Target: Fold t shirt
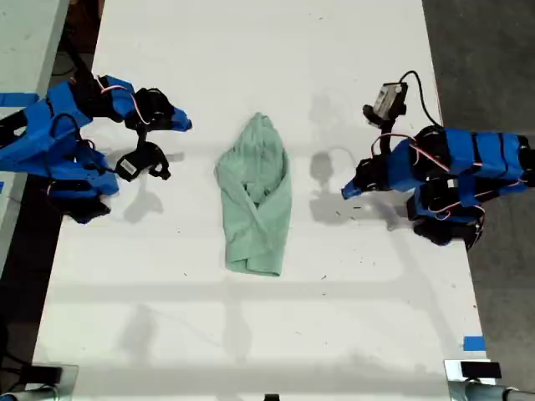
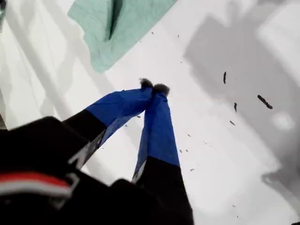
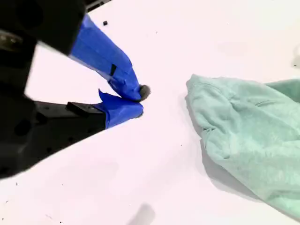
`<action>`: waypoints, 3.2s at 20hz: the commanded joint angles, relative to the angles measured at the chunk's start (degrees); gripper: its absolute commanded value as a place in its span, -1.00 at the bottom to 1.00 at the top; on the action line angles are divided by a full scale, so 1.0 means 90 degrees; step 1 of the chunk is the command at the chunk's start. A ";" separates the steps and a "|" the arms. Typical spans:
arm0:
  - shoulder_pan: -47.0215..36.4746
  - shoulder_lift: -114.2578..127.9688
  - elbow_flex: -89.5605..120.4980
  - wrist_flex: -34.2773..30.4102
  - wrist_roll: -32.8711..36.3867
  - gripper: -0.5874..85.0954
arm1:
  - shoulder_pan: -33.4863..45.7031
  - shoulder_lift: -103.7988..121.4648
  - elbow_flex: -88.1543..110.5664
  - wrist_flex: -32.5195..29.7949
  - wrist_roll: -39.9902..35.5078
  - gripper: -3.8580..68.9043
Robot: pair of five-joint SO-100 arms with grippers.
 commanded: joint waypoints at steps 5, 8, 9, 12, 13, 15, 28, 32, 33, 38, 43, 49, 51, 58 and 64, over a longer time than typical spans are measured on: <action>0.1475 -0.2910 -0.3037 0.0762 -0.0244 -0.99 | -0.0674 -0.2793 -0.2900 0.0049 0.0088 -0.90; 0.2236 -0.4033 -0.4180 0.1748 -0.1016 -0.99 | -0.1074 -0.3887 -0.3984 0.0244 0.0400 -0.90; 0.2480 -0.4160 -0.4219 0.1807 -0.1357 -0.99 | -0.1211 -0.4287 -0.4268 0.0215 0.0479 -0.91; 0.3262 -0.4658 -0.4326 0.1807 -0.2187 -0.99 | -0.1533 -0.5664 -0.5381 0.0186 0.0625 -0.91; 0.3516 -0.4922 -0.4424 0.1807 -0.2432 -0.99 | -0.1621 -0.6094 -0.5791 0.0176 0.0625 -0.92; 0.3965 -0.5605 -0.4775 0.1807 -0.2861 -0.99 | -0.1680 -0.6719 -0.6260 0.0186 0.0840 -0.92; 0.4697 -0.8311 -0.6416 0.1504 -0.3125 -0.60 | -0.1436 -0.8457 -0.6455 -0.0469 0.1211 -0.36; 0.4736 -0.8877 -0.6660 0.1016 -0.3096 -0.64 | -0.1475 -0.8770 -0.6572 -0.0850 0.1152 -0.38; 0.4727 -0.9131 -0.6895 0.0947 -0.3037 -0.71 | -0.1504 -0.8828 -0.6572 -0.0967 0.1162 -0.38; 0.4717 -1.0010 -0.7686 0.0596 -0.2754 -0.99 | -0.1621 -0.8945 -0.6650 -0.1143 0.1182 -0.43; 0.4785 -0.9883 -0.7676 0.0654 -0.2744 -0.99 | -0.1777 -0.8916 -0.6670 -0.0840 0.1357 -0.89; 0.5273 -0.8994 -0.7861 0.0566 -0.2627 -0.99 | -0.2471 -0.8623 -0.7432 0.0176 0.1445 -0.89; 0.5049 -0.8809 -0.7744 0.1064 -0.2656 -0.99 | -0.2305 -0.8164 -0.7441 0.0283 0.1045 -0.89; 0.3447 -0.6797 -0.6914 0.1768 -0.1338 -0.99 | -0.0850 -0.6523 -0.7070 0.0488 -0.0771 -0.89; 0.1875 -0.5801 -0.6914 0.1914 -0.0029 -0.99 | 0.0469 -0.5537 -0.6904 0.0596 -0.2168 -0.50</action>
